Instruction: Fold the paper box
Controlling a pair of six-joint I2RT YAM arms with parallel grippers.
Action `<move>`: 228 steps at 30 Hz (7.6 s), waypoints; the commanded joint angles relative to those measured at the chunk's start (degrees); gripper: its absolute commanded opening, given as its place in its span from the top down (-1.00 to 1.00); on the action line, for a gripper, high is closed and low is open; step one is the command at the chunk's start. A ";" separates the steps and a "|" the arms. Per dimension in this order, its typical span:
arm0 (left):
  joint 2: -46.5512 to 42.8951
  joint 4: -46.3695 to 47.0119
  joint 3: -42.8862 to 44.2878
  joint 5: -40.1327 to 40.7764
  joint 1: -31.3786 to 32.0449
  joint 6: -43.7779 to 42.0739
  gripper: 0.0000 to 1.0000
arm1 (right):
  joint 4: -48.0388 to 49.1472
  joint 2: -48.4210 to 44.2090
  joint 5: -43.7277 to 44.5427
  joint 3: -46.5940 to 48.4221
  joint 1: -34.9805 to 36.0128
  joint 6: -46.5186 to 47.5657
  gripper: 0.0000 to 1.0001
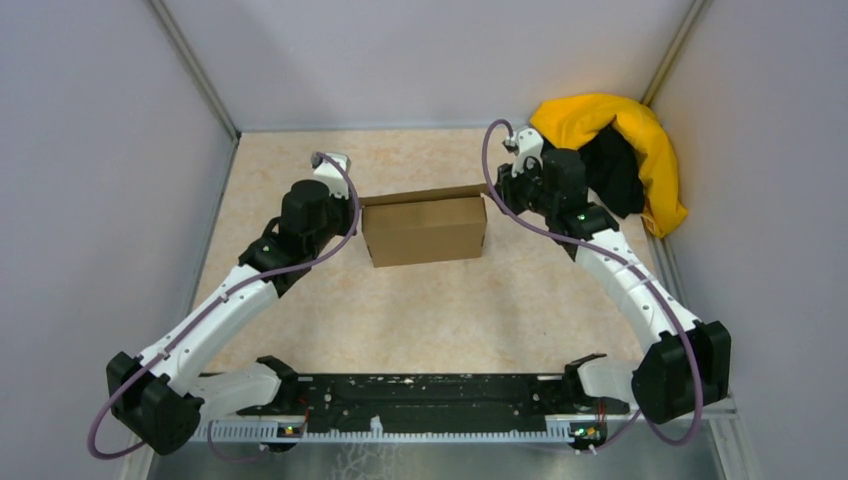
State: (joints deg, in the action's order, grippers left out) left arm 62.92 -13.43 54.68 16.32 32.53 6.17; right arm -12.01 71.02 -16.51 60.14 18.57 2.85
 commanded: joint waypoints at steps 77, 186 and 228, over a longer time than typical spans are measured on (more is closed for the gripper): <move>11.16 -5.34 10.95 -5.61 -0.71 9.60 0.67 | -1.71 5.00 4.47 8.19 4.37 -5.66 1.00; 14.75 -8.58 13.70 -13.59 -2.50 15.18 0.77 | -16.45 12.88 1.60 22.68 7.18 -11.08 1.00; 14.84 -8.49 13.33 -14.14 -1.98 15.58 0.78 | -18.98 15.33 -0.63 26.95 7.18 -19.24 1.00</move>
State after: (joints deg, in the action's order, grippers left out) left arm 77.23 -23.27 68.73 9.61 28.71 19.73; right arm -33.17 85.32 -7.09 82.91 22.87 -13.13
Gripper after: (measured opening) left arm 0.117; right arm 0.007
